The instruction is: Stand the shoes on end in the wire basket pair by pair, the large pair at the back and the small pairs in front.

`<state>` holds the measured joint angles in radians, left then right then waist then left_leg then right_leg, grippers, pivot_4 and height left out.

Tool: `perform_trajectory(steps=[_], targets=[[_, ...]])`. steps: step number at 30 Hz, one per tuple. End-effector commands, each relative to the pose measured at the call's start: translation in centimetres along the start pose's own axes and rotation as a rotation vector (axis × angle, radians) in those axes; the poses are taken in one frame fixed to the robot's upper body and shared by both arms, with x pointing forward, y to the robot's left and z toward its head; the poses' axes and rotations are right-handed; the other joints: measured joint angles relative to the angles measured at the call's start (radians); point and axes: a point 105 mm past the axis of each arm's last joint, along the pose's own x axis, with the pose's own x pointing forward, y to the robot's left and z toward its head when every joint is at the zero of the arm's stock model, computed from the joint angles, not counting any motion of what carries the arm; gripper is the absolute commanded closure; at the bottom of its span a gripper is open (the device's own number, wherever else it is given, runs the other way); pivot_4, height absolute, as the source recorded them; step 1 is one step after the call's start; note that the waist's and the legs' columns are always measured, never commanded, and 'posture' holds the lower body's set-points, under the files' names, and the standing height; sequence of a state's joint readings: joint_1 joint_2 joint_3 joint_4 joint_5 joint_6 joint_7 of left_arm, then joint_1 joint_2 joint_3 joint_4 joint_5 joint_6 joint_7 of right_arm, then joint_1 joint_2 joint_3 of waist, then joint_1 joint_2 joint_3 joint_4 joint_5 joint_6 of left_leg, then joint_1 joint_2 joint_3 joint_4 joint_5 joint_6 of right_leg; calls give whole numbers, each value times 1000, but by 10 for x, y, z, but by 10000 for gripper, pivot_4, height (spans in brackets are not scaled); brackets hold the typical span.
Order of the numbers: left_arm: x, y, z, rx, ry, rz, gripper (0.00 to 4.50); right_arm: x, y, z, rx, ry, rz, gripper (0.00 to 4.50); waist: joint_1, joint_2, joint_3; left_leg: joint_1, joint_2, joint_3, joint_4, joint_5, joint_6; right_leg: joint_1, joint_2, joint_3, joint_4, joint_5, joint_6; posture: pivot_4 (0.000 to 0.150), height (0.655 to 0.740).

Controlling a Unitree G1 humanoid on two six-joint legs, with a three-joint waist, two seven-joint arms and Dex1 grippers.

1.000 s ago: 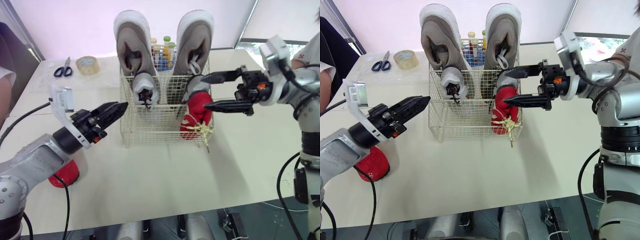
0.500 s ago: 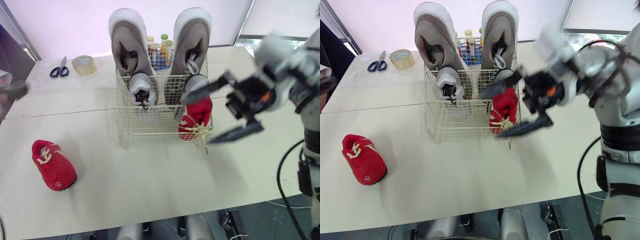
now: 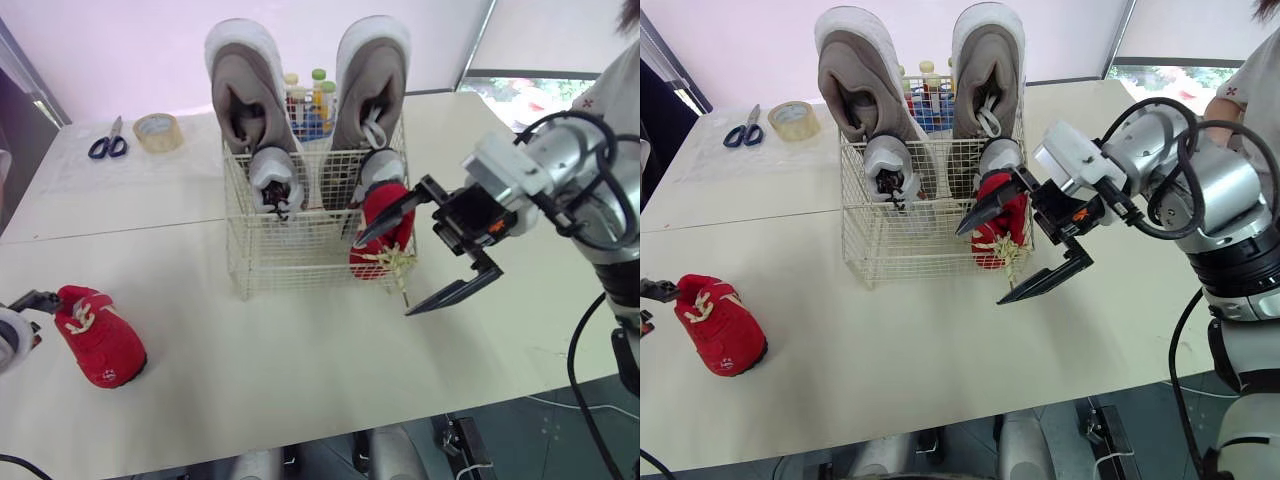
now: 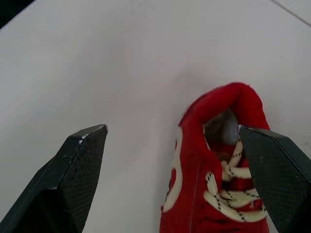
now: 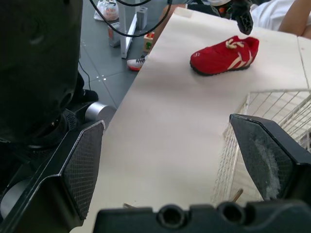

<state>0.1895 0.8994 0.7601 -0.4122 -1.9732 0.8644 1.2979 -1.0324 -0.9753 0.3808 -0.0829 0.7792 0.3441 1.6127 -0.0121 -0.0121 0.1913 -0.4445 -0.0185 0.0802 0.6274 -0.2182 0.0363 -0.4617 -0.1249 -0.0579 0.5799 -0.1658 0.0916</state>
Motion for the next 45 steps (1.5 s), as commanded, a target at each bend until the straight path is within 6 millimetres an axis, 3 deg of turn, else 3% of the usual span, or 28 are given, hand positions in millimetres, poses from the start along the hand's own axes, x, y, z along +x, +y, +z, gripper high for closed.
perform_trajectory(steps=[1, 8, 9, 11, 18, 22, 27, 32, 35, 40, 45], targets=[[1, -4, -5, -18, 10, 9, 891, -7, 0, 14, -55, 13, -12, 0, -1, 0, 0, 0, 0, 0, 0, 0, 0, 0, 0, 0, 0, 0, 0, 1500, 7400], [23, -8, -28, -84, 142, 29, 891, -8, 2, 14, -42, 22, -26, 0, 2, 1, -1, 0, 0, 0, 1, 0, 0, 1, 0, 0, 0, 0, 0, 1500, 7400], [26, -8, -30, -92, 156, 34, 3166, -8, 2, 15, -40, 21, -30, 0, 1, 0, -1, 0, 0, 0, 1, 0, 0, 1, 0, 0, 0, 0, 0, 1500, 7400], [30, -8, -28, -82, 170, 37, 9184, -8, 3, 15, -35, 21, -38, 0, 3, 0, -1, 0, 0, 0, 1, 0, 0, 1, 0, 0, 0, 0, 0, 1500, 7400], [31, -8, -14, -40, 156, 38, 42077, -7, 5, 16, -20, 19, -69, 0, -2, 0, -1, 1, 0, 0, 2, 0, 0, 1, 0, 0, 1, 0, -1, 1500, 7400], [23, -6, 1, -15, 96, 47, 42077, -9, 4, 15, -11, 19, -84, 0, -1, 0, -1, 0, 0, 0, 2, 0, 0, 1, 0, 0, 1, 0, -1, 1500, 7400], [3, -20, 37, -14, -46, 3, 42077, -10, 0, 15, 1, -8, -99, 0, 2, -1, -2, 0, 0, 0, 3, 0, 0, 1, 0, 0, 1, 1, -1, 1500, 7400], [-35, -45, 83, 4, -257, -146, 42077, -14, -10, 17, 11, -41, -140, 0, -1, -3, -2, 0, 0, 1, 3, 0, 0, 1, 0, 0, 1, 1, -1, 1500, 7400], [-55, -62, 89, 25, -344, -273, 42077, -18, -13, 18, 28, -75, -173, 0, -2, -3, -2, 0, 0, 1, 2, 0, 0, 0, 0, 0, 1, 1, -1, 1500, 7400], [-93, -105, 100, 22, -468, -540, 42077, -31, -28, 36, 72, -201, -333, 0, 1, -3, -2, 0, 0, 1, 2, 1, -1, 0, 0, 0, 1, 1, -2, 1500, 7400], [-110, -141, 93, 105, -542, -695, 42077, -41, -26, 25, 155, -168, -477, 0, 6, -3, -2, 0, 0, 2, 2, 1, -1, 2, 0, 0, 1, 2, -2, 1500, 7400]])
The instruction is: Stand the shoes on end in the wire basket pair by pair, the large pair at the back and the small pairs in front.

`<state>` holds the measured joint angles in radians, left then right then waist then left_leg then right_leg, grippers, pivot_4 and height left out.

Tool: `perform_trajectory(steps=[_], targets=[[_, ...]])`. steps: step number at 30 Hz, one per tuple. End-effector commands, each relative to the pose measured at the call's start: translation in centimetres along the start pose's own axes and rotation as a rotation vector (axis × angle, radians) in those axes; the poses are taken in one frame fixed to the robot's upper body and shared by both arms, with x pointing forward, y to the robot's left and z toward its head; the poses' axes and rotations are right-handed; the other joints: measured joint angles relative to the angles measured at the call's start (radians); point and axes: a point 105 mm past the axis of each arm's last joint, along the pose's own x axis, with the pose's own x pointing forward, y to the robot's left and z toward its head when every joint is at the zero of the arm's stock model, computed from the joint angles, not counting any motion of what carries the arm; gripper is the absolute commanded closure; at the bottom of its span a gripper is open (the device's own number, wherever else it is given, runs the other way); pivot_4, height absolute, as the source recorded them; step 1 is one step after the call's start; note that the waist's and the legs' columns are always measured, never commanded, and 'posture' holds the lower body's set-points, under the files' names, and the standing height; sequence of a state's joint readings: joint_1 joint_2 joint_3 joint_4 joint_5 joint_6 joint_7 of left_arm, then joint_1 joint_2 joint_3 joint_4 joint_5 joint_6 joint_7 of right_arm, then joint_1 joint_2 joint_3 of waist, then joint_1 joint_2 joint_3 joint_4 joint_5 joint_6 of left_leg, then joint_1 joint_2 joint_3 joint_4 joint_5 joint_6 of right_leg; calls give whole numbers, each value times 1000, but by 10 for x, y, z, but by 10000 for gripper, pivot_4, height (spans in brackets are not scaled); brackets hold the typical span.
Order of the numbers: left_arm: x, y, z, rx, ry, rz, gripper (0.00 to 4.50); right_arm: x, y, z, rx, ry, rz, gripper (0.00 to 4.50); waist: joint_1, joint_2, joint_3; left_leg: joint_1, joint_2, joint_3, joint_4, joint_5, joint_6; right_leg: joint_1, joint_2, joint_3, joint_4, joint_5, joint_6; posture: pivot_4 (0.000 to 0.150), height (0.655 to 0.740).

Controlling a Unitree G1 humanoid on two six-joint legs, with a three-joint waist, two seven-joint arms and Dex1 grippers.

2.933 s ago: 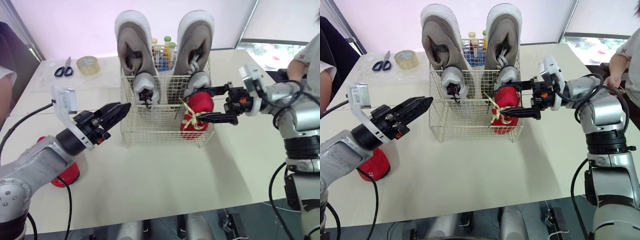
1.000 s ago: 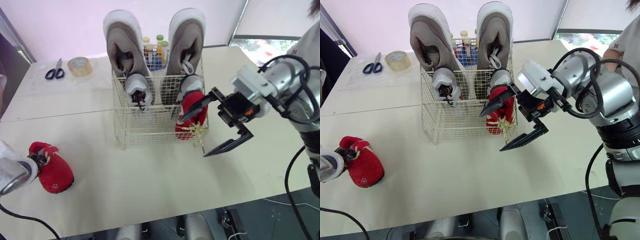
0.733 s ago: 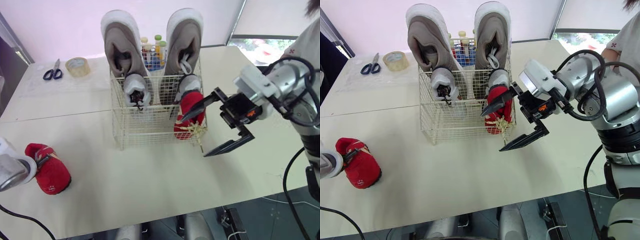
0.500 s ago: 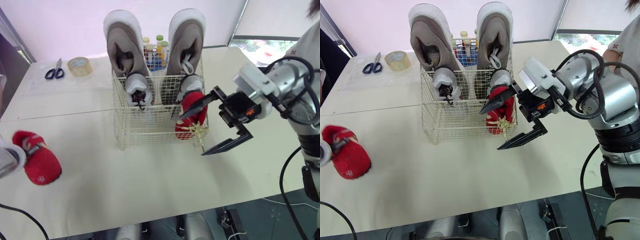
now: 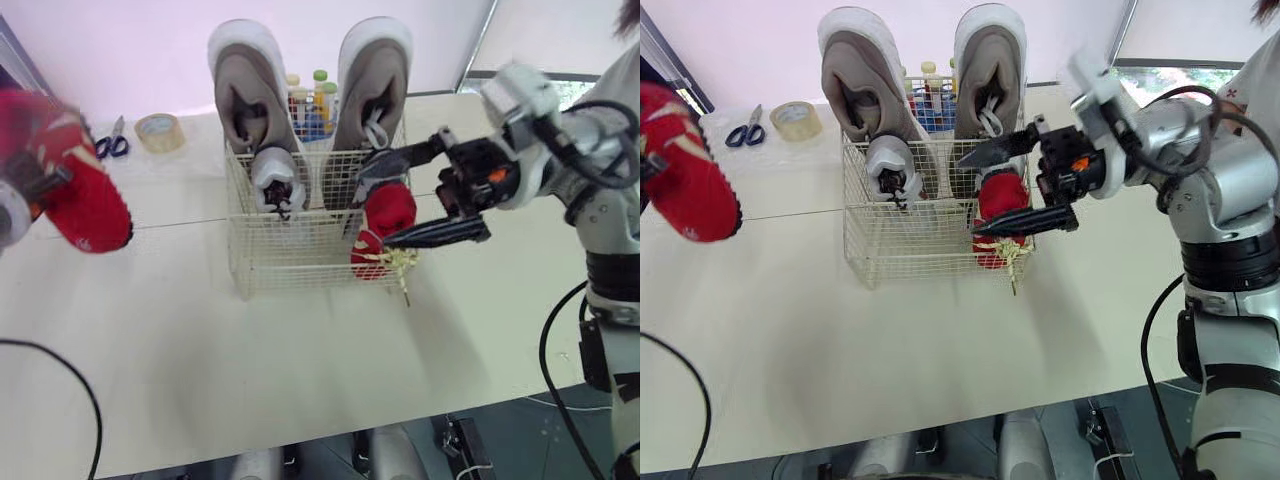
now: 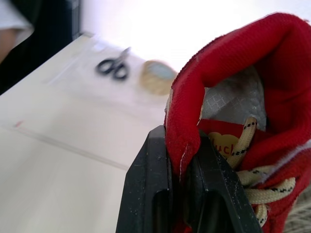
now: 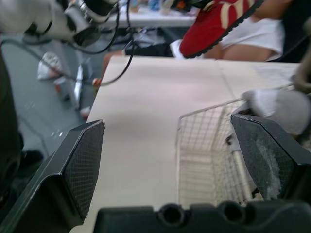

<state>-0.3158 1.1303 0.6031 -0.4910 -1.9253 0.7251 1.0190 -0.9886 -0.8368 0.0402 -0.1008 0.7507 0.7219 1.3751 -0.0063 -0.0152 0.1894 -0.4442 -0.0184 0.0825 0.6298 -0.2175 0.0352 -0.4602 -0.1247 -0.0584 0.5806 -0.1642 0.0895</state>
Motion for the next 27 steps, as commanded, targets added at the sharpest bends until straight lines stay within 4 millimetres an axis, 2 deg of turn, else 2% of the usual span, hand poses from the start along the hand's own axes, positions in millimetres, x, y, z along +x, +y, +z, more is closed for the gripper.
perform_trajectory(steps=[1, 2, 4, 6, 12, 15, 19, 22, 27], targets=[[-1, -38, 5, 74, -96, -165, 42077, -12, -2, 8, 10, -13, -122, 0, -1, 0, 0, 0, 0, 0, 0, 0, 0, 0, 0, 0, 0, 0, 0, 1500, 7400], [-4, -54, 5, 126, -133, -242, 42077, -14, -3, 9, 29, -31, -151, 0, -1, 0, 0, 0, 0, 0, 1, 0, 0, 0, 1, 0, 0, 0, 0, 1500, 7400], [-23, -92, 10, 160, -246, -471, 42077, -17, -4, 6, 51, -36, -199, 0, 2, 0, 0, -1, 0, 1, 2, 0, 0, 0, 2, 0, 0, 1, 0, 1500, 7400], [-31, -107, 5, 179, -277, -578, 42077, -20, -6, 2, 66, -20, -242, 0, 4, -1, 0, -1, 0, 2, 2, 1, 0, 1, 2, -1, -1, 1, 0, 1500, 7400], [-21, -119, -17, 198, -283, -664, 42077, -24, 0, -10, 98, 32, -308, 0, 13, 0, 0, 1, 3, 4, 7, 1, 1, 3, 8, 0, 2, 1, 0, 1500, 7400], [-18, -118, -31, 197, -279, -669, 42077, -26, 3, -10, 120, 26, -318, 0, 19, 0, 0, 0, 8, 4, 16, -2, 8, 5, 12, -1, 4, 1, 0, 1500, 7400], [-12, -116, -45, 186, -281, -661, 42077, -24, 0, -11, 133, 21, -316, 0, 22, 0, 0, 1, 9, 3, 21, -5, 8, 12, 12, -3, 1, 3, -1, 1500, 7400], [-11, -128, -61, 176, -280, -683, 42077, -20, -1, -15, 144, 25, -301, 0, 22, -1, 0, 1, 9, 2, 23, -6, 10, 15, 12, -4, -2, 4, -1, 1500, 7400], [-13, -136, -69, 135, -303, -673, 42077, -17, -4, -13, 151, 20, -288, 0, 21, -1, 0, 1, 8, 3, 24, -7, 12, 16, 11, -4, -2, 4, -1, 1500, 7400]])
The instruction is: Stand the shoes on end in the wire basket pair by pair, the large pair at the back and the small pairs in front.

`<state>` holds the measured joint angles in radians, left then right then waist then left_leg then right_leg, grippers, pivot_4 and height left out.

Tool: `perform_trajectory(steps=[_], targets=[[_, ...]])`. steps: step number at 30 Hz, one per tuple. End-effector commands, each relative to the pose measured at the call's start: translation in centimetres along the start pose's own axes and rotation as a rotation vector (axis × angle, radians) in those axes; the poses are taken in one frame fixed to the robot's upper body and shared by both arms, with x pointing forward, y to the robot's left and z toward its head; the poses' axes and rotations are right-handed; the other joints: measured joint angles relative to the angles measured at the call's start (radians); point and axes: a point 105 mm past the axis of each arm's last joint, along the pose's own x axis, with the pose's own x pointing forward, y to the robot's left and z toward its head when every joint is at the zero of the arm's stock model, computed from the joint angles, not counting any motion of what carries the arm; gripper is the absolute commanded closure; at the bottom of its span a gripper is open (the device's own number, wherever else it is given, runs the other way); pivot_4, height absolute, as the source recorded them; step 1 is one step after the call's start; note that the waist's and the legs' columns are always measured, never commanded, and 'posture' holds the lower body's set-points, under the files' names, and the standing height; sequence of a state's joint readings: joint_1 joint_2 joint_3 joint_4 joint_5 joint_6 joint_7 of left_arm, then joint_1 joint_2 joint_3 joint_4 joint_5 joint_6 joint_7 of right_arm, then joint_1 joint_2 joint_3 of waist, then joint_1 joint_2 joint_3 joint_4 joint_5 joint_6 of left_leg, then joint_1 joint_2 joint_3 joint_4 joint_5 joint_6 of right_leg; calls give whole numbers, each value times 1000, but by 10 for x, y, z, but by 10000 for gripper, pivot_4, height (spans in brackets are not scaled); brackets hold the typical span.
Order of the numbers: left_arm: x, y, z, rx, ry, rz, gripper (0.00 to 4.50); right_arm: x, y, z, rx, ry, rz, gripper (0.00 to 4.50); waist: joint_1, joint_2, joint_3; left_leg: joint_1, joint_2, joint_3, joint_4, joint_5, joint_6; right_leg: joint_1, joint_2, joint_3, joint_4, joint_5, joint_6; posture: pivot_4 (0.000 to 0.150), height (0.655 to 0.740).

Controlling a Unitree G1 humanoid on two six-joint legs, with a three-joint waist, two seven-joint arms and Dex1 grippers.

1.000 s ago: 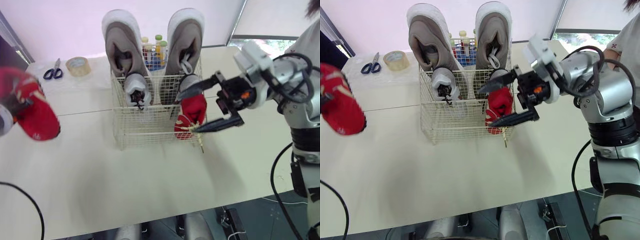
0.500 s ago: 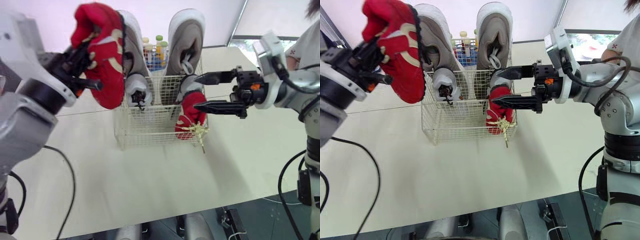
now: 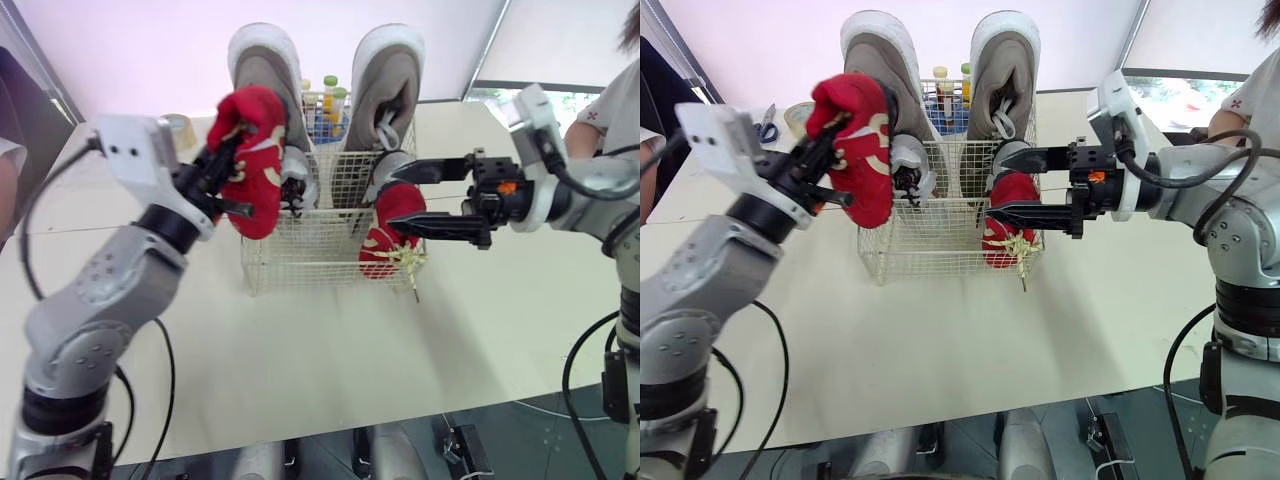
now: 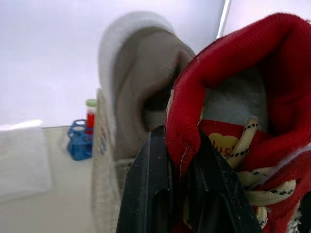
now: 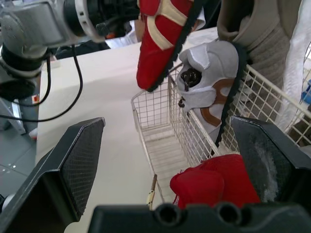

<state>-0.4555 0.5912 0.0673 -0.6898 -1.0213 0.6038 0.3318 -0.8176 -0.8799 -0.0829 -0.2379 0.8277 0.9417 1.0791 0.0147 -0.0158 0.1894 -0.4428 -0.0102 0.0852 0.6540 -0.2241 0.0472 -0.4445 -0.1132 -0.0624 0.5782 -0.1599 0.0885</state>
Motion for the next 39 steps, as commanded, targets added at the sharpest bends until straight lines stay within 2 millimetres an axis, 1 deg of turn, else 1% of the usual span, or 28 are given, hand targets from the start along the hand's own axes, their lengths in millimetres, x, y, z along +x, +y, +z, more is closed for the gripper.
perform_trajectory(steps=[1, 2, 4, 6, 8, 11, 17, 20, 23, 29, 34, 36, 38, 39], targets=[[-2, -8, 15, 21, -95, -5, 42077, -1, 1, 15, -52, -28, 3, 0, 0, 0, 0, 0, 0, 0, 0, 0, 0, 0, 0, 0, 0, 0, 0, 1500, 7400], [-2, -11, 12, 25, -92, -9, 42077, 0, 0, 15, -50, -29, 3, 0, 0, 0, 0, 0, 0, 0, 0, 0, 0, 0, 0, 0, 0, 0, 0, 1500, 7400], [-3, -19, -1, 44, -63, -33, 42077, 1, -3, 14, -48, -30, 4, 0, 0, 0, 0, 0, 0, 0, 0, 0, 0, 0, 0, 0, 1, 0, 0, 1500, 7400], [-6, -20, -15, 44, -41, -13, 42077, 1, -5, 17, -48, -40, 5, 0, -1, 0, 0, 1, 0, 0, 0, 0, 0, 1, 0, 0, 0, 0, 0, 1500, 7400], [-9, -17, -30, 78, -7, 14, 42077, 0, -7, 20, -51, -54, 1, 0, -1, 0, 0, 1, 0, 0, 1, 0, 0, 1, 0, 0, 0, 0, 0, 1500, 7400], [-14, -10, -46, 90, 11, 73, 42077, 0, -10, 24, -56, -67, -1, 0, 0, 2, -2, 1, 0, 0, 1, 0, 0, 1, 0, 0, 1, 0, 0, 1500, 7400], [-21, 6, -70, 82, 26, 183, 42077, -1, -13, 28, -59, -84, 6, 0, -1, 4, -5, 2, 1, -1, 1, 0, 0, 2, 0, -1, 1, 0, 0, 1500, 7400], [-24, 7, -81, 76, 47, 187, 42077, 0, -14, 27, -57, -83, 5, 0, -1, 9, -9, 2, 1, -1, 1, 0, 0, 1, 0, -1, 1, 0, 0, 1500, 7400], [-28, 8, -88, 52, 60, 197, 42077, 2, -14, 27, -54, -85, 7, 0, -1, 13, -13, 2, 1, -1, 1, 0, 0, 2, 0, -1, 1, 0, 0, 1500, 7400], [-35, 11, -98, 25, 83, 208, 42077, 3, -14, 23, -47, -85, 2, 0, -2, 16, -16, 4, 1, -1, 1, 0, 0, 2, 0, -1, 1, 0, 0, 1500, 7400], [-42, 18, -90, -114, 59, 261, 42077, 3, -13, 21, -43, -86, 4, 0, -2, 16, -16, 3, 2, -1, 1, -1, 0, 2, 0, -2, 1, 0, 0, 1500, 7400], [-46, 20, -89, -119, 67, 259, 42077, 3, -13, 20, -40, -90, 6, 0, -2, 16, -16, 3, 2, -2, 1, 0, 0, 2, 0, -2, 1, 0, 0, 1500, 7400], [-50, 20, -89, -113, 77, 254, 35620, 4, -13, 18, -36, -95, 6, 0, -2, 16, -16, 3, 2, -2, 1, -1, 0, 2, 0, -2, 1, 0, 0, 1500, 7400], [-51, 20, -88, -109, 81, 251, 33586, 5, -13, 18, -35, -97, 7, 0, -2, 16, -15, 3, 2, -2, 1, -1, 0, 2, 0, -2, 1, 0, 0, 1500, 7400]])
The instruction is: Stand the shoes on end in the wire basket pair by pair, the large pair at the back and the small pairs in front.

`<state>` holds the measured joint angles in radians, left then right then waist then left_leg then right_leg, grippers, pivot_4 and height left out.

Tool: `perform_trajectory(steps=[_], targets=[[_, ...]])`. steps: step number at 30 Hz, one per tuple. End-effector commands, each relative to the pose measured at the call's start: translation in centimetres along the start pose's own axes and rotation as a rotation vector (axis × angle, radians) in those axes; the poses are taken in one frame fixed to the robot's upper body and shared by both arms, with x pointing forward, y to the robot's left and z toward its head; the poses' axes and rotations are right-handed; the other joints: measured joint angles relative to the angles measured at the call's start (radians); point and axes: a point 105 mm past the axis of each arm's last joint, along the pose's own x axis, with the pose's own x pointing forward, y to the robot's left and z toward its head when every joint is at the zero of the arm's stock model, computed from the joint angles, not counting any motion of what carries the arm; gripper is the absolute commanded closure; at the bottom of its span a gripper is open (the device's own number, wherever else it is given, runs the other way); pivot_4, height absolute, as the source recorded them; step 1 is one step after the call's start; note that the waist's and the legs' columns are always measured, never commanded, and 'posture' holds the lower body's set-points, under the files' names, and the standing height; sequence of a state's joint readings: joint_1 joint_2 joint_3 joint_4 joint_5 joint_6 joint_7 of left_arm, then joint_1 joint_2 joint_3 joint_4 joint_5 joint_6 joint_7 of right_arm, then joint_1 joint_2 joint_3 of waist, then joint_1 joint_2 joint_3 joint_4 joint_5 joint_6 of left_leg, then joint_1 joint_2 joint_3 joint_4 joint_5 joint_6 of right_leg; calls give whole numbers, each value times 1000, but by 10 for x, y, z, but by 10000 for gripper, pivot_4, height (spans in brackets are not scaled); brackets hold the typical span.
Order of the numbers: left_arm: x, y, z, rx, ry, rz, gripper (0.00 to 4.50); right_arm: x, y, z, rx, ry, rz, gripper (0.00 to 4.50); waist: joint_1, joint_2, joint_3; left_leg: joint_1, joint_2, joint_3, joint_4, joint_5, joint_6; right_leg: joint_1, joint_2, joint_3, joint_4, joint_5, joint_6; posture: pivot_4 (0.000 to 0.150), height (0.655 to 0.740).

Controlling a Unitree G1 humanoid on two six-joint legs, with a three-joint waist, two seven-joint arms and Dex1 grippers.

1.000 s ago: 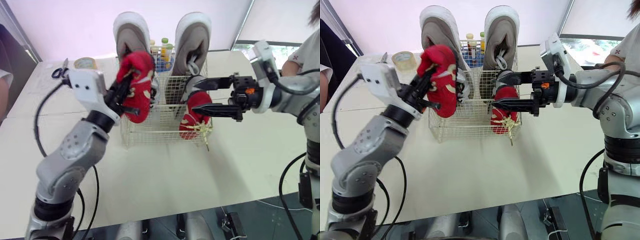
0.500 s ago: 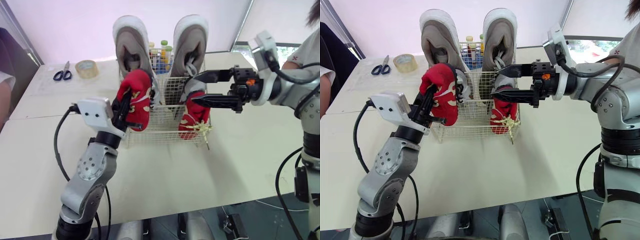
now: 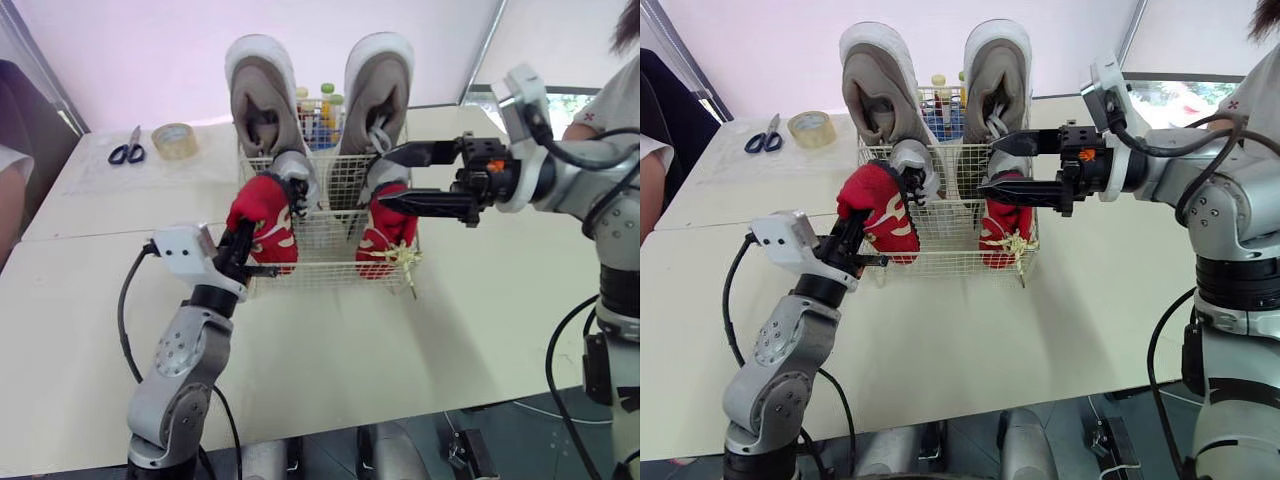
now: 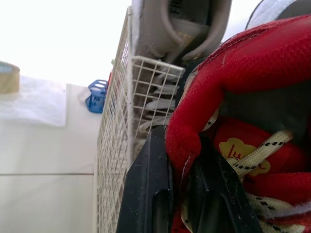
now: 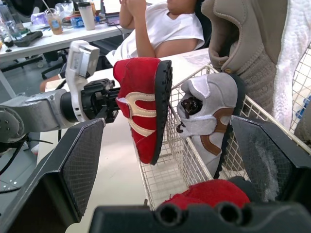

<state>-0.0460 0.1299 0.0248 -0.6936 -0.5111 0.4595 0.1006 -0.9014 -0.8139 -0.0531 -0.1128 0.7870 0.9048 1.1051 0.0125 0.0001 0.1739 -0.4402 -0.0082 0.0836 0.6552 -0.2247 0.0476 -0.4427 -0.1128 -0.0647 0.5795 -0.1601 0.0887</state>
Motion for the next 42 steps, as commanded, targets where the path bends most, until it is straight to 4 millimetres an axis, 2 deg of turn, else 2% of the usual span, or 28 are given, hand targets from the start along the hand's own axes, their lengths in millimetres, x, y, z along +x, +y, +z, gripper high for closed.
perform_trajectory(steps=[1, 5, 12, 17, 22, 26, 29, 34, 39, 42], targets=[[-6, 10, -2, 19, 39, 31, 27809, -1, 3, 8, -50, -33, -1, 0, 0, 0, 0, -1, 0, 0, 0, 0, 0, 0, 0, 0, 0, 0, 0, 1500, 7400], [-15, 9, 5, 14, 59, 6, 7809, 0, 2, 5, -43, -39, 2, 0, 1, -1, 1, -2, 0, 0, 0, 0, 0, -1, 0, -1, 0, 0, 0, 1500, 7400], [-36, -5, 27, -85, 84, -133, 7809, 1, 3, -1, -25, -34, 7, 0, -1, -3, 2, -3, 0, -1, 0, -1, 1, -3, -1, 0, -2, 0, 0, 1500, 7400], [-65, -5, 27, -116, 209, -219, 7809, -4, 10, -4, -19, -6, 23, 0, -3, -3, 2, -3, 0, 0, -2, -1, 1, -3, -3, 0, -2, 0, 0, 1500, 7400], [-85, 10, 18, -76, 351, -219, 7809, -14, 14, -6, -3, 15, -3, 0, -2, -2, 3, -3, 0, 0, -4, -1, 0, -5, -3, 0, -3, 0, 0, 1500, 7400], [-93, 39, 27, -21, 345, -136, 7809, -31, 27, 0, 58, 3, 8, 0, -2, -3, 3, -5, 0, 2, -8, -1, 0, -6, -5, 0, -8, 0, 0, 1500, 7400], [-99, 54, 27, 7, 417, -158, 7809, -45, 43, -12, 115, 95, 27, 0, 1, -3, 3, -8, 0, 2, -10, -2, -1, -13, -5, -1, -9, 0, 0, 1500, 7400], [-103, 63, 20, -32, 504, -204, 7809, -44, 73, -40, 201, 191, 95, 0, -4, -2, 3, -8, 4, 5, -10, -6, -4, -16, -4, -2, -12, 0, 0, 1500, 7400], [-107, 61, 9, -68, 559, -243, 7809, -39, 83, -63, 237, 243, 73, 0, -6, -2, 3, -9, 6, 10, -10, -8, -4, -17, -6, -3, -12, 0, 0, 1500, 7400], [-109, 71, 4, -58, 586, -201, 7809, -38, 82, -71, 250, 247, 65, 0, -6, -2, 3, -9, 6, 10, -10, -8, -4, -18, -6, -3, -14, 0, -1, 1500, 7400]])
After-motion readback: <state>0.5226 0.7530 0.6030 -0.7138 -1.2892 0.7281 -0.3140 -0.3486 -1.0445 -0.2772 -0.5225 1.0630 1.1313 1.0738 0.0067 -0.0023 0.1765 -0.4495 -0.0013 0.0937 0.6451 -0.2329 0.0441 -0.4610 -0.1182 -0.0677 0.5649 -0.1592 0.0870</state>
